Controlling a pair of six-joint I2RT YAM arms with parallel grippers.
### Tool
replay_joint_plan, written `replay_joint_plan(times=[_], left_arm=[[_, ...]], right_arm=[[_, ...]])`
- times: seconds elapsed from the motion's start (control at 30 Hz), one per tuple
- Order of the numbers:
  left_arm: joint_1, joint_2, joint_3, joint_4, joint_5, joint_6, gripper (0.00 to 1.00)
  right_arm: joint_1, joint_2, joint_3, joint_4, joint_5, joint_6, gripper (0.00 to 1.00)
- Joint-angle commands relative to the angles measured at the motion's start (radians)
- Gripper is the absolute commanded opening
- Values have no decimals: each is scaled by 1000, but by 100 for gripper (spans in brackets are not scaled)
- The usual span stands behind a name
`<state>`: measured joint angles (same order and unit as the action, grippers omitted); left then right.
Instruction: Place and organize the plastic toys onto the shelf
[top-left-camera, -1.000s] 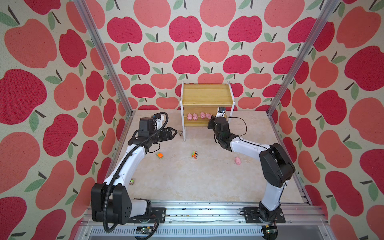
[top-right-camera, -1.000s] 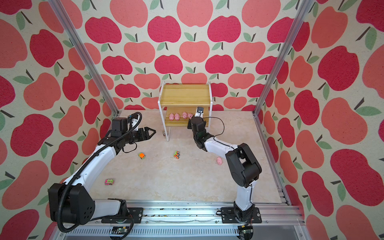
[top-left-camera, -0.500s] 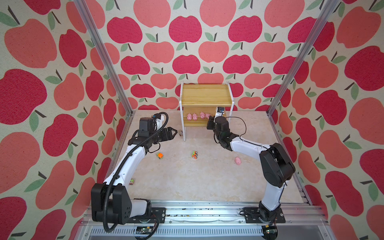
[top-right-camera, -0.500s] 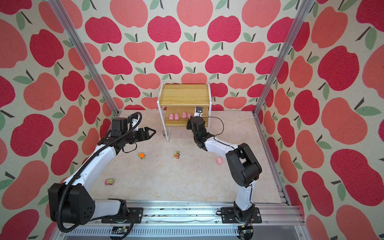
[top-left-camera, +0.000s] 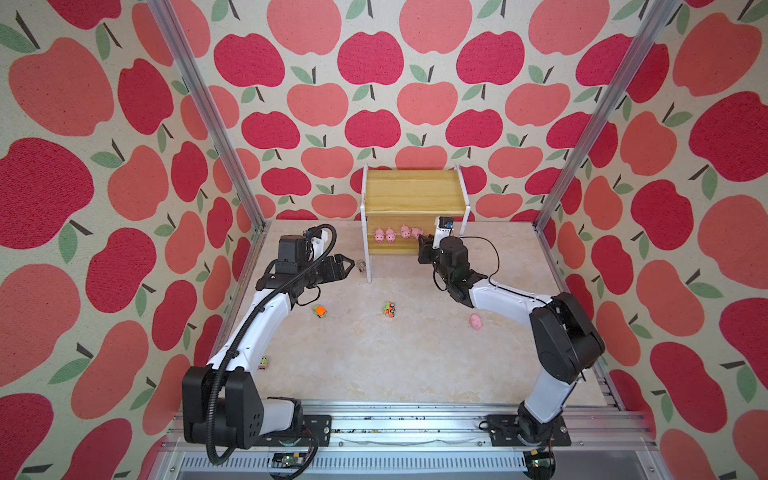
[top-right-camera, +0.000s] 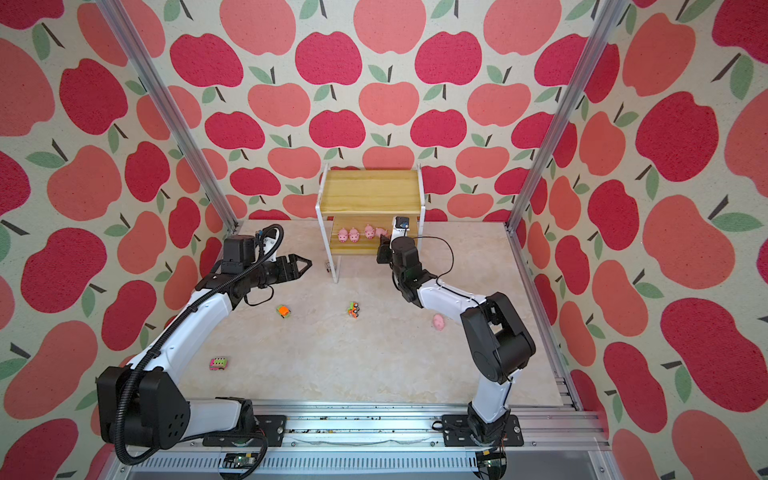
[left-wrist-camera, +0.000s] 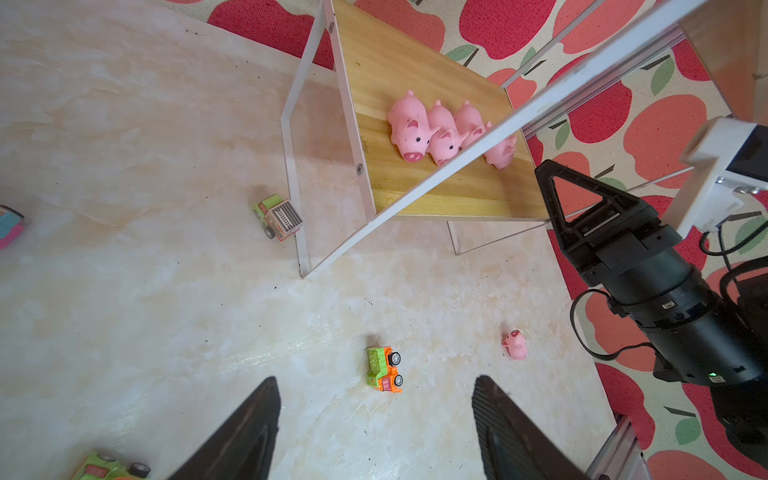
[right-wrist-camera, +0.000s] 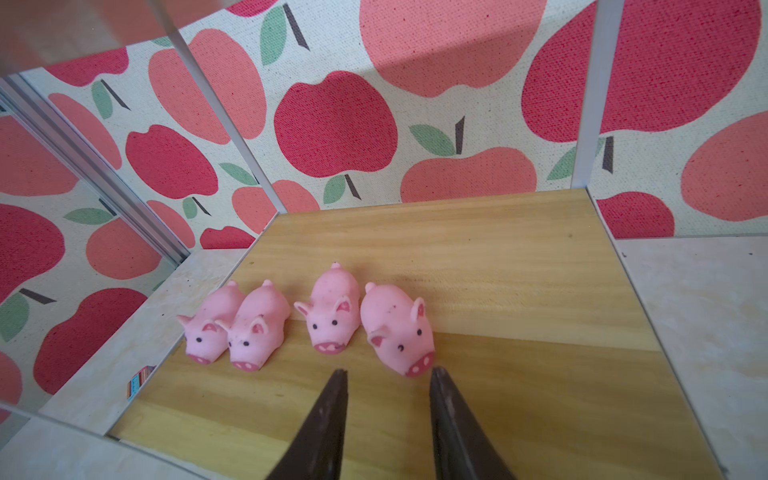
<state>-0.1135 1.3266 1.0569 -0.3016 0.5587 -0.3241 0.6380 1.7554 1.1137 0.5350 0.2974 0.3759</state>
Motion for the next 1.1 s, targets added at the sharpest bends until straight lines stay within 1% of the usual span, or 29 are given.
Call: replay_joint_plan(times=[0.0,0.17,0.4,0.63,0.87,1.07], left_arm=[[7,-8,-12,12,6,11,76],[10,-4,-13,12,4,11,75],[12,1,-12,8,0,15,76],[15,7,-10,6,0,17,75],[17,11,-11,6,1,17,76],[18,13,-10,6,3,17,76]], right_arm=[[-8,-41,-31,48,-11,-21,36],[-6,-31,-36,51,45,-8,35],[5,5,5,10,160,8,31],[11,48,58,-36,189,24,27],[18,75,88,-71,261,24,23],[19,91,104,-98,238,12,23]])
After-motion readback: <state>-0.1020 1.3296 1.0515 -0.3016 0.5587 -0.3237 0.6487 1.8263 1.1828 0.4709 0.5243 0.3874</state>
